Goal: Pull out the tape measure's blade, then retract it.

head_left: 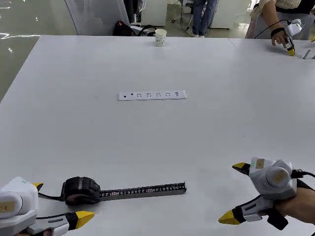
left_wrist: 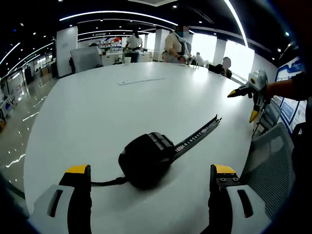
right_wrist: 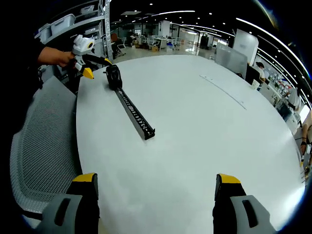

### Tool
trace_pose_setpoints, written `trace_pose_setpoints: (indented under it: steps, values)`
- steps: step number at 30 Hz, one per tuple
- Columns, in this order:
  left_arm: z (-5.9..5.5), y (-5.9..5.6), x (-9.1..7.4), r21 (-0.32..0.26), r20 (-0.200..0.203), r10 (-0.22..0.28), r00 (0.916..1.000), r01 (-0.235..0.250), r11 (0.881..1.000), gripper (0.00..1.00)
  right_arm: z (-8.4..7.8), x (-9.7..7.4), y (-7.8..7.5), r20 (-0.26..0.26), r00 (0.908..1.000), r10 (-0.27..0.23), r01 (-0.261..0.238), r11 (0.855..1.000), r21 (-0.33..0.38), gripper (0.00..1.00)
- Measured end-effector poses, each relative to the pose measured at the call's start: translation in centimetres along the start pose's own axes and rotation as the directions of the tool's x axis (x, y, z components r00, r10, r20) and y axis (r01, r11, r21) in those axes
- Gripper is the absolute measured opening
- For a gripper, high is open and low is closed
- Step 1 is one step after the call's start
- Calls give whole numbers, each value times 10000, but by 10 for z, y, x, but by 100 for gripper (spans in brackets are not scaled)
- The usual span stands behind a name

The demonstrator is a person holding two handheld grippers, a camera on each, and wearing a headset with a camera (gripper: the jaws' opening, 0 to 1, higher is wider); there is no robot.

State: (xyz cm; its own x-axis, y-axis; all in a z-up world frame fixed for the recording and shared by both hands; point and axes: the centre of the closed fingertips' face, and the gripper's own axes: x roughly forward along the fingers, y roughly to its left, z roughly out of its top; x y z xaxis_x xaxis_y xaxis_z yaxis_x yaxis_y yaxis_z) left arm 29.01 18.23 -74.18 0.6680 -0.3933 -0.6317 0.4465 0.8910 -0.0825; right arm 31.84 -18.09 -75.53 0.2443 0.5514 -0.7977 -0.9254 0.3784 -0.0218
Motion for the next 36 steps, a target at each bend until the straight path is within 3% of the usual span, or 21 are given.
trace_pose_setpoints:
  steps: [12,16,21,29,30,31,34,36]
  values:
    - [14,-6,16,-320,201,203,9996,-196,9993,99,25,17,-5,-522,9959,737,-781,9931,-876,99]
    - [21,-5,21,-345,470,466,9978,-450,9984,99,35,23,-4,-359,9944,990,-1028,9867,-1260,99]
    - [22,-1,26,-711,706,866,9937,-816,9941,99,39,32,-4,-654,9916,1116,-1202,9817,-1476,99]
    - [19,2,30,-1292,778,1513,9854,-1405,9816,99,44,48,-7,-943,9865,1339,-1470,9776,-1503,99]
    - [18,0,32,-1453,790,1423,9867,-1299,9808,99,45,49,-7,-957,9859,1375,-1506,9777,-1463,99]
    - [17,-8,35,-1713,824,992,9917,-839,9816,99,46,51,-8,-950,9857,1391,-1519,9778,-1440,99]
    - [12,-7,37,-1351,661,1150,9912,-1053,9852,99,48,55,-9,-972,9856,1382,-1519,9768,-1512,99]
    - [13,-6,38,-1378,764,1252,9892,-1139,9839,99,49,57,-9,-999,9848,1424,-1568,9753,-1557,99]
